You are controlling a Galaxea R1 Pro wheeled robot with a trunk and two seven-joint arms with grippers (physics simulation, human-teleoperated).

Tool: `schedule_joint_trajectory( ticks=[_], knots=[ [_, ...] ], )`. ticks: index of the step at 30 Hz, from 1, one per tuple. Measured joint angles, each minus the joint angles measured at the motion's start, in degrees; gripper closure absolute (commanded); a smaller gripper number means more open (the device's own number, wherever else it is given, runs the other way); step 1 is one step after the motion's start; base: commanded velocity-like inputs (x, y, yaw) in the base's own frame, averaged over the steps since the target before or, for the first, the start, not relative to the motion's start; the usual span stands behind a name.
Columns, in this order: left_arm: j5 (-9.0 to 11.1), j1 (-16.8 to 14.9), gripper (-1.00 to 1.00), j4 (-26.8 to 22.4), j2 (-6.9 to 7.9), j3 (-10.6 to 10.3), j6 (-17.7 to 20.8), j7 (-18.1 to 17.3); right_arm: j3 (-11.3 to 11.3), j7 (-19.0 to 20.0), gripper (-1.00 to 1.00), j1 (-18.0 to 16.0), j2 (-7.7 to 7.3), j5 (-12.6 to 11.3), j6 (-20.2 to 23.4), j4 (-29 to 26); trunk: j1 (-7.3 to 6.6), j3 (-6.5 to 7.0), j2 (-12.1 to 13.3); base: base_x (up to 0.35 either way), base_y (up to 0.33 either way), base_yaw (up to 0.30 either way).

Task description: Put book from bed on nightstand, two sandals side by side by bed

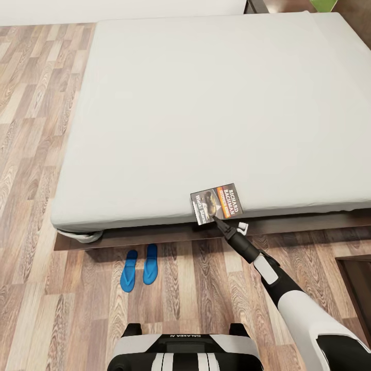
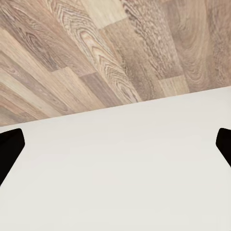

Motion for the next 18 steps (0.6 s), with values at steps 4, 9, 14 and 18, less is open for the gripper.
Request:
schedule_joint_trajectory(
  ticks=[4, 9, 14, 18],
  knots=[
    [0.00, 0.00, -1.00, 0.00, -0.01, 0.00, -0.03, 0.00, -0.02, -0.03, -1.00, 0.00, 0.17, -0.33, -0.05, 0.27, 0.00, 0.00, 0.00, 0.000, 0.000, 0.000],
    [0.00, 0.00, -1.00, 0.00, -0.03, -0.01, -0.01, 0.00, -0.11, -0.05, -1.00, -0.02, 0.27, -0.55, -0.07, 1.05, 0.00, 0.00, 0.00, 0.000, 0.000, 0.000],
    [0.00, 0.00, -1.00, 0.00, -0.06, -0.01, 0.00, 0.00, -0.14, -0.06, -1.00, 0.01, 0.31, -0.64, -0.08, 1.36, 0.00, 0.00, 0.00, 0.000, 0.007, 0.000],
    [0.00, 0.00, -1.00, 0.00, -0.03, 0.02, -0.01, 0.00, -0.14, -0.06, -1.00, 0.02, 0.32, -0.66, -0.08, 1.49, 0.00, 0.00, 0.00, 0.000, 0.064, 0.000]
  ],
)
